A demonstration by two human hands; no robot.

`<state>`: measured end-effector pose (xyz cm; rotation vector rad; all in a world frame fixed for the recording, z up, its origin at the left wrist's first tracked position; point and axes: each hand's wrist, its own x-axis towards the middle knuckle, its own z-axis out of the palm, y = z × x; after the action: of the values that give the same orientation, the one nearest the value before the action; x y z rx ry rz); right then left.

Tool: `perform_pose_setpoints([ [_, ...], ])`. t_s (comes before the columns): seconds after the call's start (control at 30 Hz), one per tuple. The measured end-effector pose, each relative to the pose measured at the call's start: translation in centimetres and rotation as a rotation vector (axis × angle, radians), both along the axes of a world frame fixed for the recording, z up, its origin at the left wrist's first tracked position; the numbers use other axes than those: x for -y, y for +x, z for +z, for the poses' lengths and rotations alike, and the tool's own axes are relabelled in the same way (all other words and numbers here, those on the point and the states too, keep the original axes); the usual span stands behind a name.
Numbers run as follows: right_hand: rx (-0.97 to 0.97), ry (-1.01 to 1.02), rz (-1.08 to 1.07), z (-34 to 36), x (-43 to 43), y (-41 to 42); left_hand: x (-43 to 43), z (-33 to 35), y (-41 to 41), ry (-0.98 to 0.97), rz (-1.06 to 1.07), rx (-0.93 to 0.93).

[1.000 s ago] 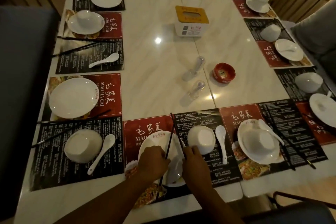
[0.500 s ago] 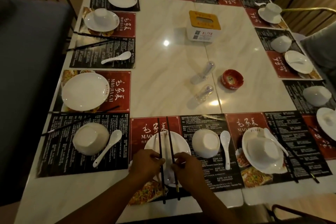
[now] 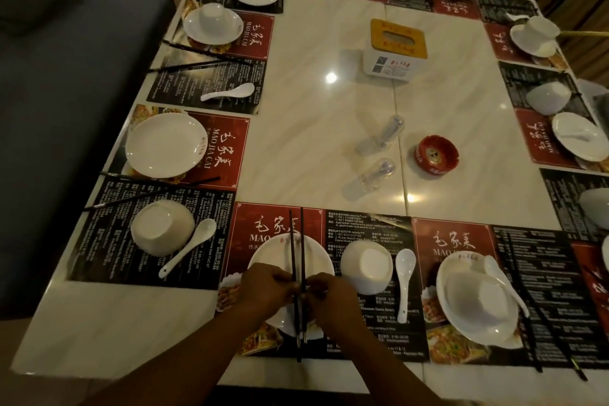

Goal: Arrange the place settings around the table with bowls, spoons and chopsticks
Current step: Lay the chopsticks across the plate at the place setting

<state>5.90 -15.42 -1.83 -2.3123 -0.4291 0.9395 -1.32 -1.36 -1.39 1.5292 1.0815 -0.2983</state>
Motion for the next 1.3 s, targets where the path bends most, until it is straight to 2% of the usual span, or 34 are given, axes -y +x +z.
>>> perform_pose_setpoints([
  [0.27,0.012,0.03,0.147,-0.04,-0.01,0.21,-0.15,0.09,0.52,0.053,-0.036,-0.043],
  [0.53,-0.056,0.067,0.092,-0.04,0.22,0.18,-0.2,0.21,0.15,0.038,-0.089,-0.027],
  [0.77,-0.042,0.06,0.063,-0.1,0.24,0.17,-0.22,0.15,0.18,0.037,-0.089,-0.023],
  [1.3,0.014,0.006,0.157,-0.13,-0.32,0.33,-0.61,0.38,0.26,0.048,-0.11,0.004],
])
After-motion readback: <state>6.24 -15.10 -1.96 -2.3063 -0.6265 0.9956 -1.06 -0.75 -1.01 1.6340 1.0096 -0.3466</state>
